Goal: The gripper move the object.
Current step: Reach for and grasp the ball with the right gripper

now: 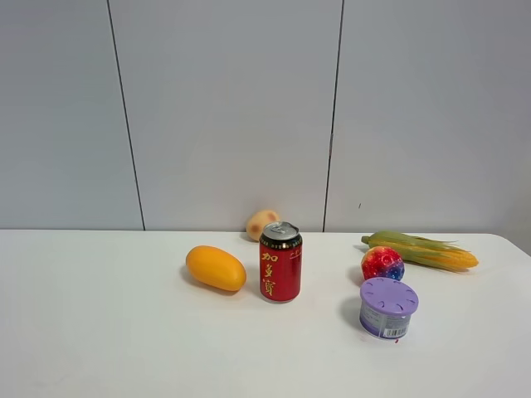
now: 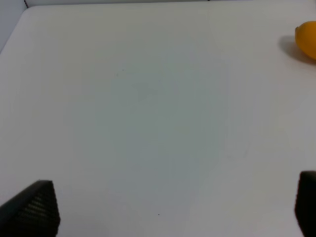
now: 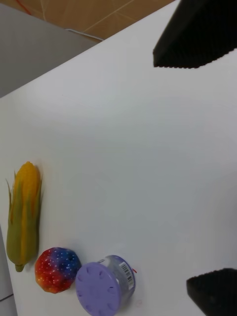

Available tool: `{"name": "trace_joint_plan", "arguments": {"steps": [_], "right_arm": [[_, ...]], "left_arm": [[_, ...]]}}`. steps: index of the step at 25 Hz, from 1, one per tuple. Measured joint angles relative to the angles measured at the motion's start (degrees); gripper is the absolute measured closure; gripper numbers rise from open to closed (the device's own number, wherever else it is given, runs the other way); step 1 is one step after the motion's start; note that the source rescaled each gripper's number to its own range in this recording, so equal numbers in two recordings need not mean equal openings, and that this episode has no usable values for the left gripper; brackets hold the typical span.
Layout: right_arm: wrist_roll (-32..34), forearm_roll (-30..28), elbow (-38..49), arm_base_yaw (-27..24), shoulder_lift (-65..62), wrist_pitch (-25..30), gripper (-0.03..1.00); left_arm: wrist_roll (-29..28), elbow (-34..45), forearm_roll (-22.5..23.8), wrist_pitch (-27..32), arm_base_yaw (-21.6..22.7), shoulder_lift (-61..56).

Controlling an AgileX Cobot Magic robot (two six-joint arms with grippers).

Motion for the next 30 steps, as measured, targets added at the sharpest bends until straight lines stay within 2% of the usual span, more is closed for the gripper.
{"name": "trace_joint_plan", "arguments": {"steps": [24,30], "right_arm": [[0.30,0.41,0.00,0.00,0.00,0.00,0.48],[0.00,0.54,0.00,0.00,4.73,0.00,0.48]], "left_arm": [[0.00,0.00,0.00,0.00,0.00,0.00],[0.00,0.00,0.05,0.00,0.00,0.00]]}}
